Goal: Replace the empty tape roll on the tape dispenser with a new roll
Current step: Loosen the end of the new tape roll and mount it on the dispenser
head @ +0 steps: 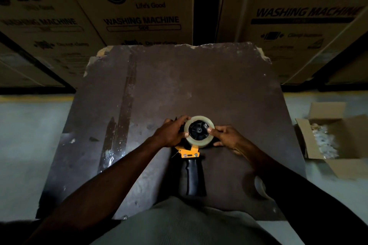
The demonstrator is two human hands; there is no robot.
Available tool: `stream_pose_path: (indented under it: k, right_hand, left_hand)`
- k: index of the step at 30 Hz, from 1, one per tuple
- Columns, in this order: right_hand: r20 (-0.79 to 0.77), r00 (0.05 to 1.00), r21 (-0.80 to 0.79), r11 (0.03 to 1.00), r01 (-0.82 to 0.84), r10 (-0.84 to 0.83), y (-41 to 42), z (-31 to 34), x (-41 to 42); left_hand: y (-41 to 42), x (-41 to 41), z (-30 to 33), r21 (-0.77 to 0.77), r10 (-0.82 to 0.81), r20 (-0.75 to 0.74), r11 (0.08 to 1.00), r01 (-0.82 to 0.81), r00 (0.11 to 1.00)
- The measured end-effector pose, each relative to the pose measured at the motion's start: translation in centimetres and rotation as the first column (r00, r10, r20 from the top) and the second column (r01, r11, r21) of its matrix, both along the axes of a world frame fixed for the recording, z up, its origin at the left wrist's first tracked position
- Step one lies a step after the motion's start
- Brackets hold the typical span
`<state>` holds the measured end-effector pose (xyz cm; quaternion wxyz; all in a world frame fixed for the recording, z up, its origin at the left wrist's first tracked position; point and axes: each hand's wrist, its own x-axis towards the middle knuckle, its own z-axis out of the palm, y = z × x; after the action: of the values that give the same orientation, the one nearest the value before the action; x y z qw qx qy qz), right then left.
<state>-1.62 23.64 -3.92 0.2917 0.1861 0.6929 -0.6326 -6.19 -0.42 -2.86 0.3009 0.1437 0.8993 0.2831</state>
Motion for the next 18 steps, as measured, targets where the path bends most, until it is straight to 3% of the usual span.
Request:
stream_pose_path:
  k: [6, 12, 15, 18]
  right_hand:
    - [0.037, 0.998, -0.020, 0.998, 0.057, -0.056, 0.1, -0.7, 0.7]
    - [0.080, 0.983, -0.094, 0.980, 0.173, -0.165, -0.8, -0.3, 1.6]
    - [0.087, 0.982, -0.078, 0.981, 0.177, -0.170, -0.8, -0.2, 1.5]
    - [0.092, 0.979, -0.056, 0.981, 0.186, -0.180, -0.9, -0.3, 1.6]
  left_hand:
    - [-0.1, -0.2, 0.1, -0.017, -0.035, -0.001, 0.999, 0.035, 0.999]
    - [-0.5, 0.4, 0.0, 0.062, -0.009, -0.024, 0.998, 0.011, 1.000]
    - [-0.7, 1.5, 0.9, 0.132, 0.038, -0.087, 0.991, -0.026, 0.995]
    - [-1.9, 3.6, 1.9, 0.236, 0.179, -0.252, 0.964, -0.119, 0.951]
